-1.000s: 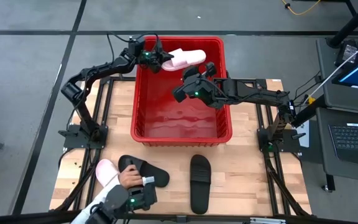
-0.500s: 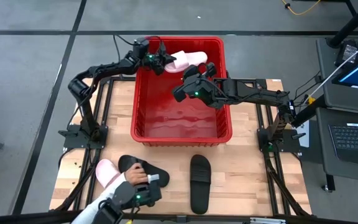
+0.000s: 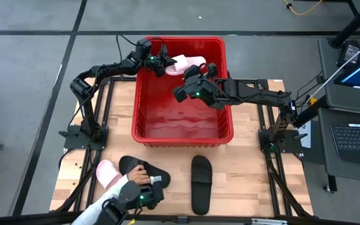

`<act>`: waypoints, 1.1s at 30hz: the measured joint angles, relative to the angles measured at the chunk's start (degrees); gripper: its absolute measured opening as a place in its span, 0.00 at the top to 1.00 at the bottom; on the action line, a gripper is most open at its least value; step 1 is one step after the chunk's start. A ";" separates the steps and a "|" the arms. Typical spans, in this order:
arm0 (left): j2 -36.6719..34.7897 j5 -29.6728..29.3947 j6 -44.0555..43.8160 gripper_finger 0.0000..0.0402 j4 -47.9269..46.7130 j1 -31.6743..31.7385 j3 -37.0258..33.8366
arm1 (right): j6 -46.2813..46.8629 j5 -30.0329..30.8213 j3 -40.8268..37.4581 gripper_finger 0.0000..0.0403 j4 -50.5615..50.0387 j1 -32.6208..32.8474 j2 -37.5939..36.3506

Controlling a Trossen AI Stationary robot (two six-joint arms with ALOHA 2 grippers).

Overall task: Pick and place slides into bin
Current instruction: Put the right pink slide into the bin

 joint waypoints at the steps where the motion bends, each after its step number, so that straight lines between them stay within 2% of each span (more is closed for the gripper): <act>1: 0.00 0.01 0.00 0.99 -0.37 -0.02 0.00 | 0.00 0.00 0.00 1.00 0.00 0.00 -0.01; 10: -0.07 -0.31 -0.04 0.99 -4.81 -0.13 0.07 | 0.02 -0.01 0.00 1.00 0.02 0.00 -0.01; 17: -0.04 -3.96 -0.03 0.99 -7.00 -0.30 0.04 | 0.02 -0.02 0.00 1.00 0.06 0.00 -0.01; 28: 0.04 -4.40 -0.05 0.99 -11.28 -0.59 -0.02 | 0.20 -0.47 0.00 1.00 0.07 0.11 0.00; 33: 0.04 -6.53 -0.18 0.99 -11.80 -0.61 -0.09 | 0.20 -0.52 0.00 1.00 0.08 0.13 0.01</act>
